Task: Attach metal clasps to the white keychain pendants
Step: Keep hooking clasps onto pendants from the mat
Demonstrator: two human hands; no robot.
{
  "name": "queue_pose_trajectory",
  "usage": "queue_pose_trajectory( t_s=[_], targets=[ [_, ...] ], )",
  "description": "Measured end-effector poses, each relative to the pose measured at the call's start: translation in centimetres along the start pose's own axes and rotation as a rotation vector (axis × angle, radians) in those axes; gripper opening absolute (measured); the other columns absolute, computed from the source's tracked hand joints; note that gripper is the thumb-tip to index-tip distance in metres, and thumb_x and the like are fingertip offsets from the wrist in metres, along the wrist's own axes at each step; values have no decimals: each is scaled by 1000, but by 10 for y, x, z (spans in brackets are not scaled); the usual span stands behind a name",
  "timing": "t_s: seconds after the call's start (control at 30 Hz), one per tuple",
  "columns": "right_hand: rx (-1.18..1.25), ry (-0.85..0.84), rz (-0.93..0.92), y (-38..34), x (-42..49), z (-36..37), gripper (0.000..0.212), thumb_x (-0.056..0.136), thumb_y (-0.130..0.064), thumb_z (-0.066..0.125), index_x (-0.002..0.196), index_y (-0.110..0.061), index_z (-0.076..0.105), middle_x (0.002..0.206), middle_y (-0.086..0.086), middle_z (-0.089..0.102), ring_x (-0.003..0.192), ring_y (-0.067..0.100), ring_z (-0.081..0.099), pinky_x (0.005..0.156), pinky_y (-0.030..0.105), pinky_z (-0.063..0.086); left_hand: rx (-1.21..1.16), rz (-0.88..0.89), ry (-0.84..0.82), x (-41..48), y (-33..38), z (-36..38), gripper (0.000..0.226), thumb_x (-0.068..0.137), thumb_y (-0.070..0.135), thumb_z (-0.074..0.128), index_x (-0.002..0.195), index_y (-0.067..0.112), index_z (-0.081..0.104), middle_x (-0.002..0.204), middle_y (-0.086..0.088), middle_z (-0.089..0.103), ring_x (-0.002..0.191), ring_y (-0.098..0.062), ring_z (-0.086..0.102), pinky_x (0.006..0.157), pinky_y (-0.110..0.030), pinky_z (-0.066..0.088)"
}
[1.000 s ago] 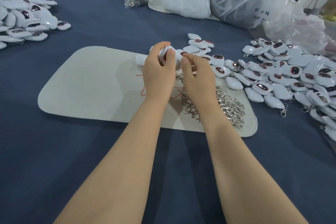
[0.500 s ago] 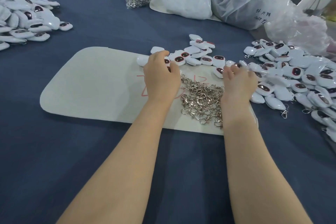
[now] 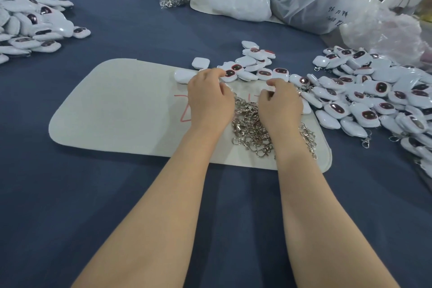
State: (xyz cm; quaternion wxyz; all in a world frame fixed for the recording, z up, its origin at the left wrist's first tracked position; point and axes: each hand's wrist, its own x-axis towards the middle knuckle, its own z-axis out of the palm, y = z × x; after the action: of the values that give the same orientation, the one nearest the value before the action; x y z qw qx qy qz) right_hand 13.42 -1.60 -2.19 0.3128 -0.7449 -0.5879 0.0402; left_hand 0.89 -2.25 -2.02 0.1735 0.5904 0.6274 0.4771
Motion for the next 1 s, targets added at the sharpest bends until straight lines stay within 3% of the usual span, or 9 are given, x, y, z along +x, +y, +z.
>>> queue_pose_trajectory(
  t_s=[0.13, 0.33, 0.47, 0.57, 0.63, 0.7, 0.8, 0.9, 1.0],
  targets=[
    [-191, -122, -11, 2, 0, 4, 38, 95, -22, 43, 133, -19, 46, 137, 6, 48, 135, 26, 33, 115, 48, 10, -105, -62, 35, 0, 3, -3, 30, 94, 4, 40, 115, 10, 61, 124, -7, 55, 117, -23, 48, 103, -33, 35],
    [80, 5, 3, -4, 0, -1, 29, 96, -31, 47, 122, -20, 53, 118, 0, 61, 119, 21, 50, 111, 40, 25, -271, -107, 10, -1, 8, -5, 18, 96, 17, 44, 106, 17, 59, 111, 3, 61, 93, -7, 57, 79, -12, 40],
    [624, 6, -27, -21, -7, -6, 23, 92, -26, 57, 113, -19, 55, 106, -7, 61, 105, 8, 57, 89, 20, 41, -491, -262, -148, -1, 15, -3, 20, 97, 33, 47, 93, 17, 59, 99, -5, 70, 92, -18, 67, 84, -34, 54],
    [623, -115, -185, -33, -15, -3, 29, 87, -16, 61, 115, -18, 55, 104, -13, 57, 102, 2, 54, 84, 6, 39, -722, -429, -215, -1, 19, -6, 32, 97, 35, 48, 100, 8, 64, 96, -11, 70, 82, -19, 68, 57, -29, 57],
    [587, -164, -236, -35, -17, 0, 33, 84, -11, 60, 117, -17, 55, 110, -11, 57, 101, 0, 51, 81, 1, 35, -724, -438, -186, 0, 16, -8, 23, 97, 25, 49, 101, 8, 64, 96, -11, 71, 83, -21, 68, 69, -38, 60],
    [602, -159, -220, -35, -16, -1, 35, 85, -9, 57, 119, -16, 55, 116, -7, 57, 105, 3, 51, 89, 10, 38, -706, -413, -172, 0, 15, -9, 21, 95, 14, 46, 104, 9, 64, 95, -12, 69, 81, -22, 65, 85, -43, 55],
    [630, -164, -151, -32, -14, -6, 39, 90, -14, 53, 128, -23, 51, 121, -6, 54, 99, 4, 56, 89, 16, 44, -594, -298, -180, -2, 17, -9, 28, 93, 11, 42, 108, 13, 65, 90, -9, 68, 76, -18, 61, 86, -42, 52],
    [535, -228, -88, -25, -9, -8, 31, 91, -27, 56, 122, -26, 57, 95, -13, 60, 88, 5, 58, 81, 19, 42, -406, -154, -200, -4, 17, -6, 32, 93, 15, 42, 117, 18, 63, 99, -3, 68, 88, -16, 60, 87, -33, 47],
    [571, -172, 65, -18, -5, -10, 6, 88, -24, 60, 92, -19, 62, 68, -8, 60, 62, 7, 55, 68, 27, 45, -319, -140, -109, -4, 13, -4, 31, 96, 19, 45, 125, 16, 55, 92, 6, 58, 84, -11, 53, 77, -17, 39]
  ],
)
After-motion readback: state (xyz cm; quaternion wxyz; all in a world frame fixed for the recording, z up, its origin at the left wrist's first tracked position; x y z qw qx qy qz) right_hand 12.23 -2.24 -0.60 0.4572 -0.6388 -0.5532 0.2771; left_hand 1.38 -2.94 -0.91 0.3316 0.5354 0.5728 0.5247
